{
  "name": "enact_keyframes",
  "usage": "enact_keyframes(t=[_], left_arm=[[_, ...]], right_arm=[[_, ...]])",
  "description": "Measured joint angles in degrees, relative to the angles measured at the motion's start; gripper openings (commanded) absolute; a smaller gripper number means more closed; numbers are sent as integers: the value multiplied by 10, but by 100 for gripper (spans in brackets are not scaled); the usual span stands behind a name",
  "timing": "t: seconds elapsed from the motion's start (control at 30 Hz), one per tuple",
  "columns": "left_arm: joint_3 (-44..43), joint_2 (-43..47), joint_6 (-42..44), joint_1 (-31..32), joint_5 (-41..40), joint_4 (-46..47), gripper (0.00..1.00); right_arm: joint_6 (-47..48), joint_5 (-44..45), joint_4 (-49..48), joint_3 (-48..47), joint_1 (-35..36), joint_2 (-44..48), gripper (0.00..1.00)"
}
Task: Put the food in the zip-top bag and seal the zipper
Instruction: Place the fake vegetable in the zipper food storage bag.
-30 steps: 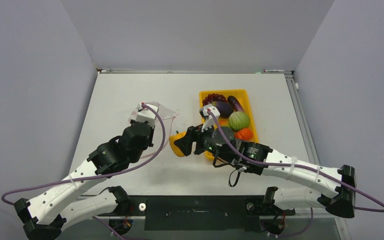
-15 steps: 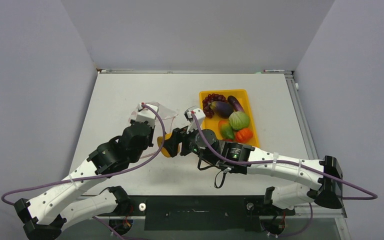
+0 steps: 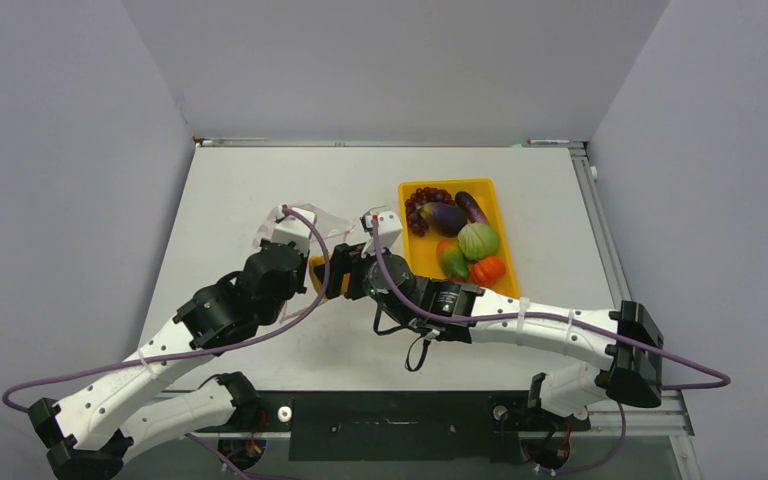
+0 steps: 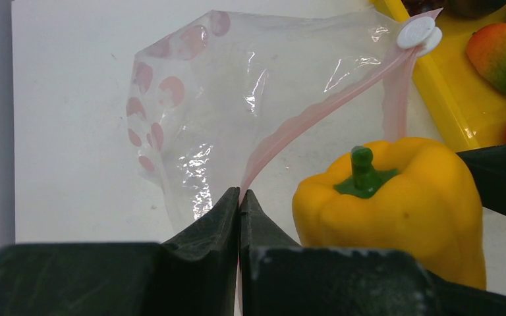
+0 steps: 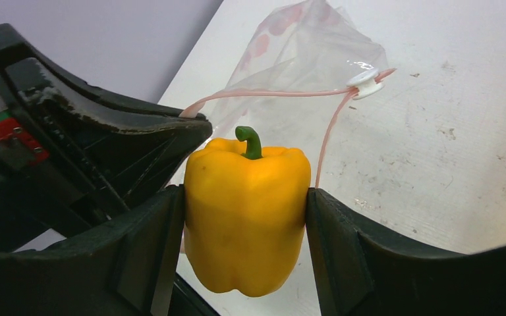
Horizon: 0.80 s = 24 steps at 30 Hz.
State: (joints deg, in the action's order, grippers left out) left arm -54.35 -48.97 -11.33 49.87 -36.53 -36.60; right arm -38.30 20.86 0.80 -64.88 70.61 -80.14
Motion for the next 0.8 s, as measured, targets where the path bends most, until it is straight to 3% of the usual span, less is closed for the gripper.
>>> enact_keyframes(t=[0.47, 0.8], left_arm=[[0, 8, 0, -9, 20, 0, 0], [1, 23, 0, -13, 31, 4, 0]], right_arm=[[-19, 85, 6, -7, 0, -32, 39], [-30, 120, 29, -7, 0, -54, 57]])
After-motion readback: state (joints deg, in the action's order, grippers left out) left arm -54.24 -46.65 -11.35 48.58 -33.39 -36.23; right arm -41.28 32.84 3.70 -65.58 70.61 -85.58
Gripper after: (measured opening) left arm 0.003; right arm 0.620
